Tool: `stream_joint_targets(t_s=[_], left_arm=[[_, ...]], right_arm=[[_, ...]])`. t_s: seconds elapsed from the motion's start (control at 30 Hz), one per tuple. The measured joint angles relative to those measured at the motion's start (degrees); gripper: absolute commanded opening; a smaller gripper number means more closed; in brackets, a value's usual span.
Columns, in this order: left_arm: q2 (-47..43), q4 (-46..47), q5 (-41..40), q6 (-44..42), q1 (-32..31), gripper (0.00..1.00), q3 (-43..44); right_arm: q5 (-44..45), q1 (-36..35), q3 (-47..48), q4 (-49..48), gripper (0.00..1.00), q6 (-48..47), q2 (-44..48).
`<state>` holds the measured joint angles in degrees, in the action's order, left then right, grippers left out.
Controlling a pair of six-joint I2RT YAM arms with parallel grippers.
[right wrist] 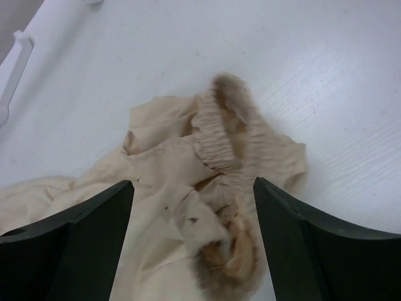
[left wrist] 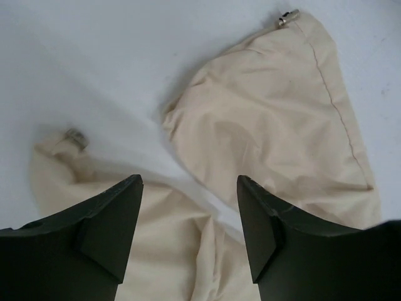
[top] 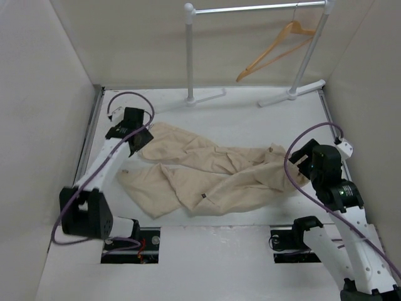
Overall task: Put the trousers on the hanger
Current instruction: Flatten out the trousers at the center of the board.
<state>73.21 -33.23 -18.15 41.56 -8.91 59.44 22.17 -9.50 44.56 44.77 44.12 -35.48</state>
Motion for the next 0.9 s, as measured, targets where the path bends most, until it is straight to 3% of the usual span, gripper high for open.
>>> stream_joint_targets(t_s=[0.1, 0.23, 0.3, 0.37, 0.4, 0.5, 0.6, 0.67, 0.73, 0.77, 0.83, 0.9], left_arm=[[12.7, 3.9, -0.2, -2.2, -1.5, 0.65, 4.0], [22.8, 4.5, -0.1, -4.2, -1.9, 0.66, 5.7], [26.4, 4.6, 0.3, -4.8, -1.9, 0.55, 6.8], [28.9, 5.4, 1.0, -5.0, -1.9, 0.29, 7.7], [29.7, 5.9, 1.1, -5.0, -2.0, 0.22, 7.9], [30.8, 7.1, 1.5, -4.8, -2.0, 0.09, 8.0], [30.4, 7.7, 1.5, -3.7, -1.4, 0.07, 8.0], [29.1, 8.0, 1.4, -2.9, 0.3, 0.06, 7.8], [25.9, 8.5, 1.2, -1.9, 3.5, 0.06, 6.7], [23.6, 8.8, 1.1, -1.4, 5.7, 0.06, 5.8], [18.4, 9.1, 0.7, -0.5, 10.1, 0.17, 4.1], [13.0, 9.5, 0.1, 0.3, 14.5, 0.38, 2.3]], right_arm=[[2.1, -1.7, 1.6, -0.1, 0.90, -4.1, -0.3], [2.9, -5.6, 2.9, 1.6, 0.98, -8.0, -1.4], [2.5, -8.0, 2.8, 2.7, 0.97, -8.7, -2.9], [1.4, -8.6, 1.6, 3.2, 0.93, -8.7, -3.7], [0.7, -8.4, 0.7, 3.3, 0.89, -8.4, -4.1], [-2.1, -7.1, -2.0, 3.5, 0.73, -6.9, -5.9], [-4.5, -6.8, -4.3, 2.6, 0.65, -5.1, -9.0], [-6.5, -6.7, -5.4, 2.1, 0.54, -3.8, -12.2], [-9.1, -6.7, -6.4, 1.2, 0.30, -2.1, -13.7], [-10.9, -6.7, -7.2, 0.6, 0.22, -0.9, -13.8], [-14.1, -6.8, -8.6, 0.1, 0.18, 1.7, -13.4], [-15.7, -7.5, -9.0, 0.2, 0.26, 3.6, -13.2]])
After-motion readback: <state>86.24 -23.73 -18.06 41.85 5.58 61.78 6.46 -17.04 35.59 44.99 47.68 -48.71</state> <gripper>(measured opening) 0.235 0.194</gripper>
